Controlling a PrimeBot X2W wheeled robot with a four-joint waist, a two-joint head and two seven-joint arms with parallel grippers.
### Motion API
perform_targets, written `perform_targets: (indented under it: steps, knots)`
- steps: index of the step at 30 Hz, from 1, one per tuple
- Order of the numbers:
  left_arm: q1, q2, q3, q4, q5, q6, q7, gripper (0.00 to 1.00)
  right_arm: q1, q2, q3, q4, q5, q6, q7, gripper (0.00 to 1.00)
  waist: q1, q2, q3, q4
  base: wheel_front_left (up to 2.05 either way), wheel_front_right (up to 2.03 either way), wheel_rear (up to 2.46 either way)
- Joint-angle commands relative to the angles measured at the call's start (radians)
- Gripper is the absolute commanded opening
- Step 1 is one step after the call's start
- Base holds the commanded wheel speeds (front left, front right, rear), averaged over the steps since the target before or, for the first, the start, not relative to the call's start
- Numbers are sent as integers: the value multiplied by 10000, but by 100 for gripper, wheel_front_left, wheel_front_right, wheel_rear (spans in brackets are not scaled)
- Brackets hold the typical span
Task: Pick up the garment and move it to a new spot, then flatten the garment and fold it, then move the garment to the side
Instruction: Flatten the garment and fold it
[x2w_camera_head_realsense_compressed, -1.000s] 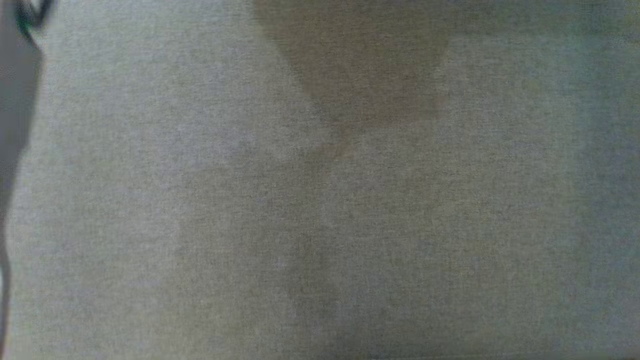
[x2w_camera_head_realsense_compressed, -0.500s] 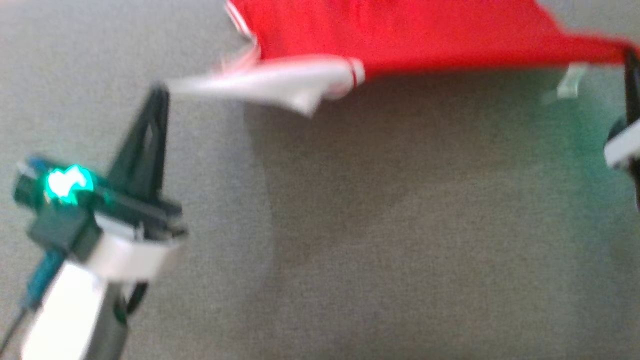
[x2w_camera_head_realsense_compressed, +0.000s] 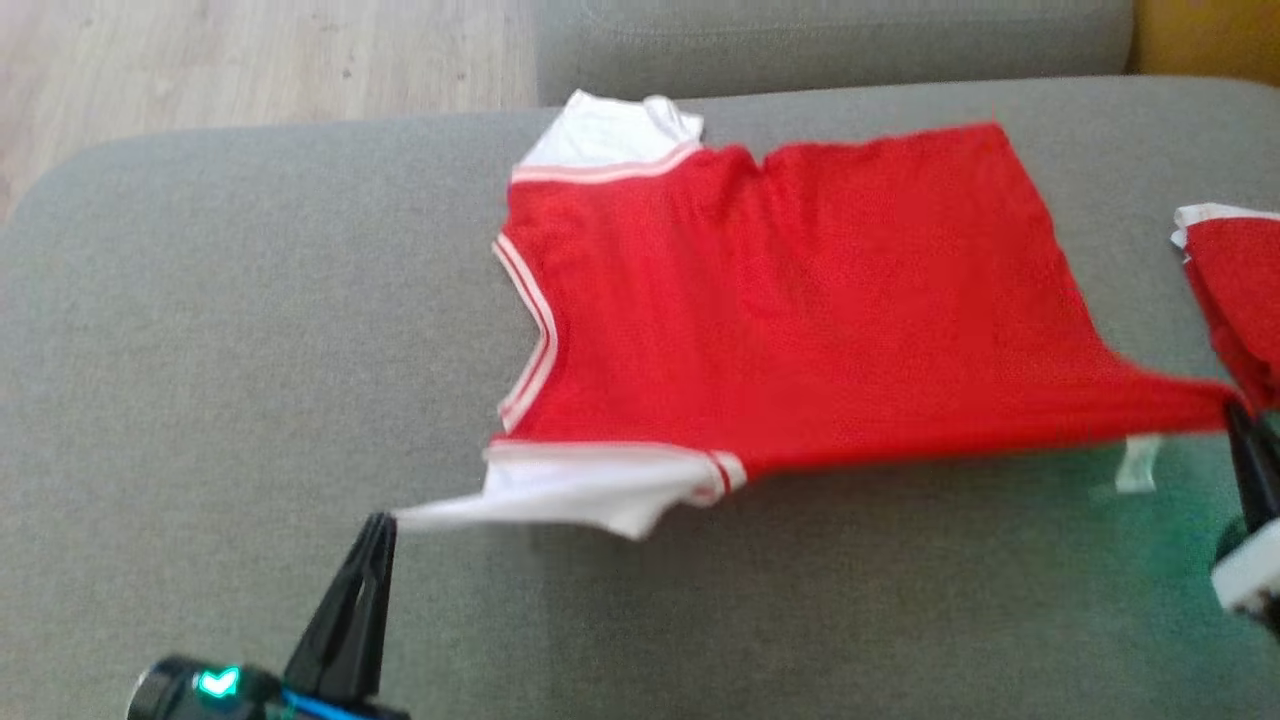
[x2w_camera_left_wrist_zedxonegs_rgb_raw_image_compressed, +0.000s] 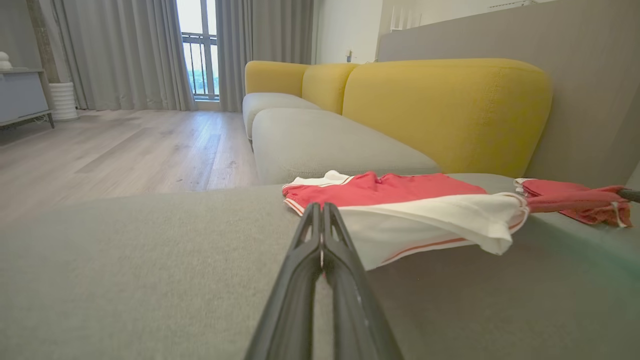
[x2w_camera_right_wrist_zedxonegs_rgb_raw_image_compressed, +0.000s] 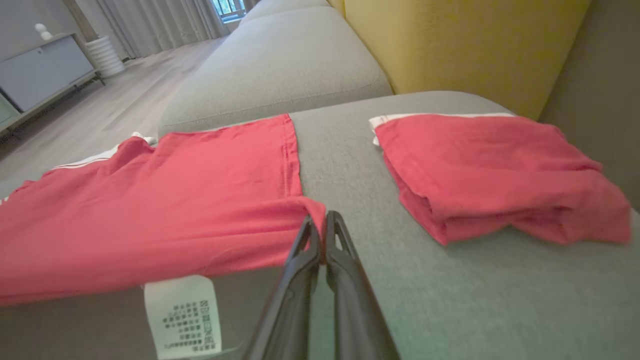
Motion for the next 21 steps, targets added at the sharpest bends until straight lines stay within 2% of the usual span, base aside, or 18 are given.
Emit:
perform_targets:
  steps: [1, 6, 11, 15, 21]
  knots:
    - [-187, 82, 600, -403, 46, 143, -53, 0, 207, -311, -218, -417, -114, 65, 115, 0, 4, -1, -41, -31, 0, 0, 0]
    - [197, -138, 613, -596, 12, 65, -53, 0, 1242, 84, -1137, -1658, -566, 65, 920, 0, 4, -1, 150, -70, 0, 0, 0]
    - [-448, -326, 355, -30, 39, -109, 28, 0, 1304, 781, -1848, -2427, -1100, 65, 1684, 0, 4, -1, 475, 10, 0, 0, 0]
    - [-1474, -660, 150, 400, 4, -154, 159, 0, 907, 1199, -2055, -2567, -1433, 65, 2187, 0, 4, -1, 736, 84, 0, 0, 0]
    - [-3215, -952, -27, 1147, 15, -339, 159, 0, -65, 1367, -2123, -2288, -1667, 65, 2471, 0, 4, -1, 1296, 205, 0, 0, 0]
